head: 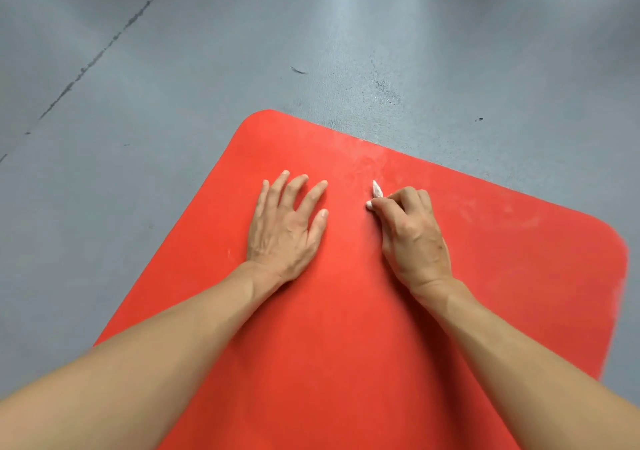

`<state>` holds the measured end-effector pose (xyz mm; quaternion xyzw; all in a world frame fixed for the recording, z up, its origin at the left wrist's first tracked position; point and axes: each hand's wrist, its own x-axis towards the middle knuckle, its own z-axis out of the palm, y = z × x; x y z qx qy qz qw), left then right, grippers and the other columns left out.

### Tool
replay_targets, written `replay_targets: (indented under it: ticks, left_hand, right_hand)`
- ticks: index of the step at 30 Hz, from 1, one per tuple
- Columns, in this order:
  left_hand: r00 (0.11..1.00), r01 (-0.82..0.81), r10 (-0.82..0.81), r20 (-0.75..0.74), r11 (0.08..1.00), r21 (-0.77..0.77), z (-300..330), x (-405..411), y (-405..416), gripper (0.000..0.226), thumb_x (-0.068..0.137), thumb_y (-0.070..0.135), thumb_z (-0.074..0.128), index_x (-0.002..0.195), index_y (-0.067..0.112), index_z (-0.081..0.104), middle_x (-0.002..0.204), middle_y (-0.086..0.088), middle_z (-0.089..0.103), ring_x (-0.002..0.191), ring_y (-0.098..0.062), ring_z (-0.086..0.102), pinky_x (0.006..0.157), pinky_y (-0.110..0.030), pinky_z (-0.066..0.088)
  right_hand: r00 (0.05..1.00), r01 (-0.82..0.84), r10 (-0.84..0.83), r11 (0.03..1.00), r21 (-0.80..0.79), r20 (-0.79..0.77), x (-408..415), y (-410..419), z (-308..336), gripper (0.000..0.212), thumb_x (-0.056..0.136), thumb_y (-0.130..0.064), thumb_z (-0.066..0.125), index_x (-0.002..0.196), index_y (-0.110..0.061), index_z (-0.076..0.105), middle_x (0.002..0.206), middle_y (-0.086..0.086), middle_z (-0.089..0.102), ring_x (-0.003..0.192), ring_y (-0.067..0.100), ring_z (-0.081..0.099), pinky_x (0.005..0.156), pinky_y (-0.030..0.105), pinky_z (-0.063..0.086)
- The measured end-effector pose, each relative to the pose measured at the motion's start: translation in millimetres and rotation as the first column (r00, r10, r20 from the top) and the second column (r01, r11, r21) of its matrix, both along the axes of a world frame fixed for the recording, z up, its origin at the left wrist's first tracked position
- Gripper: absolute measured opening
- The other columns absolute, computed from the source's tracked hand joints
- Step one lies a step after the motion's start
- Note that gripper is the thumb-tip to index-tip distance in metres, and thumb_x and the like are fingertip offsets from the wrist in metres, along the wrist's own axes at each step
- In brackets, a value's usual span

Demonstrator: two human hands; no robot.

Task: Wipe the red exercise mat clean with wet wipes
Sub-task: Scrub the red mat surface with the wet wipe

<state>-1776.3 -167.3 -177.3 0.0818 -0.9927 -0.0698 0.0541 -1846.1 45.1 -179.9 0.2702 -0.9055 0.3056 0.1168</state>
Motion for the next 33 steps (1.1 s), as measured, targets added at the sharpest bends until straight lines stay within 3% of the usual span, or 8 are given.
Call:
replay_targets:
  ticks: [5,10,15,20,25,28,31,33]
  left_hand:
    - [0.999,0.003,-0.003,0.033,1.000,0.002,-6.1,-11.3,35.8,0.058,0.102,0.052,0.034,0.157,0.036,0.043,0.159,0.000,0.044,0.156,-0.030,0.026,0.128,-0.056,0.016]
    - [0.998,-0.007,0.007,0.055,1.000,0.001,-1.3,-11.0,35.7,0.057,0.100,0.048,0.039,0.156,0.036,0.044,0.158,0.000,0.044,0.156,-0.031,0.026,0.127,-0.056,0.018]
    - [0.998,0.000,0.000,0.067,1.000,0.002,-1.1,-11.9,34.6,0.059,0.099,0.045,0.044,0.156,0.034,0.044,0.159,-0.001,0.044,0.156,-0.033,0.027,0.126,-0.058,0.020]
    - [0.997,0.013,-0.012,0.070,1.000,-0.010,1.3,-12.2,35.7,0.060,0.097,0.044,0.046,0.156,0.033,0.045,0.158,-0.003,0.045,0.155,-0.034,0.028,0.126,-0.058,0.020]
    - [0.997,0.024,-0.023,0.071,1.000,-0.012,1.7,-13.6,36.0,0.061,0.096,0.043,0.048,0.157,0.032,0.045,0.158,-0.004,0.045,0.155,-0.036,0.029,0.125,-0.060,0.021]
    - [0.998,0.029,-0.028,0.065,0.999,-0.014,0.8,-15.0,34.4,0.062,0.096,0.043,0.048,0.156,0.031,0.045,0.158,-0.005,0.045,0.155,-0.037,0.029,0.124,-0.061,0.022]
    - [0.998,0.034,-0.033,0.058,0.999,-0.016,0.6,-13.5,34.3,0.062,0.095,0.042,0.049,0.156,0.031,0.046,0.158,-0.006,0.046,0.154,-0.037,0.030,0.124,-0.062,0.023]
    - [0.998,0.038,-0.037,0.057,0.999,-0.016,1.3,-14.3,34.1,0.062,0.095,0.042,0.049,0.155,0.030,0.047,0.157,-0.006,0.046,0.154,-0.037,0.031,0.123,-0.062,0.024]
  right_hand:
    - [0.999,-0.019,0.019,1.000,0.006,0.050,0.4,-0.7,6.1,0.014,0.104,-0.016,0.060,0.110,-0.011,0.072,0.097,0.007,0.057,0.089,0.028,0.050,0.074,0.045,0.050]
    - [0.996,-0.044,0.046,0.999,-0.032,0.071,4.2,2.2,2.8,0.017,0.099,-0.004,0.064,0.112,-0.007,0.074,0.100,0.007,0.063,0.092,0.029,0.054,0.078,0.041,0.051]
    - [0.954,-0.295,0.291,0.954,0.054,0.075,-42.4,5.2,11.9,0.025,0.105,-0.015,0.051,0.108,-0.010,0.076,0.098,0.006,0.064,0.090,0.030,0.056,0.073,0.043,0.052]
    - [0.983,0.114,-0.118,0.993,0.034,0.143,-123.0,-24.5,13.8,0.016,0.099,-0.017,0.065,0.100,-0.010,0.079,0.090,0.008,0.060,0.094,0.031,0.054,0.072,0.044,0.049]
    - [0.967,0.029,-0.014,0.998,-0.055,0.254,-23.7,-18.1,25.3,0.028,0.096,-0.006,0.052,0.112,-0.006,0.075,0.104,0.008,0.065,0.102,0.028,0.058,0.092,0.036,0.050]
    - [0.958,0.047,-0.037,0.999,-0.027,0.285,-41.6,-21.4,22.2,0.026,0.094,0.001,0.057,0.111,-0.012,0.072,0.107,0.005,0.066,0.104,0.027,0.058,0.096,0.031,0.046]
    - [0.943,0.083,-0.081,0.996,0.008,0.323,-48.3,-30.8,34.7,0.016,0.086,-0.002,0.065,0.098,-0.012,0.062,0.101,0.006,0.062,0.098,0.029,0.057,0.088,0.036,0.047]
    - [0.947,0.147,-0.167,0.985,0.093,0.273,-45.2,-29.0,40.8,0.018,0.086,-0.009,0.069,0.101,-0.012,0.061,0.099,0.007,0.057,0.093,0.029,0.053,0.079,0.039,0.046]
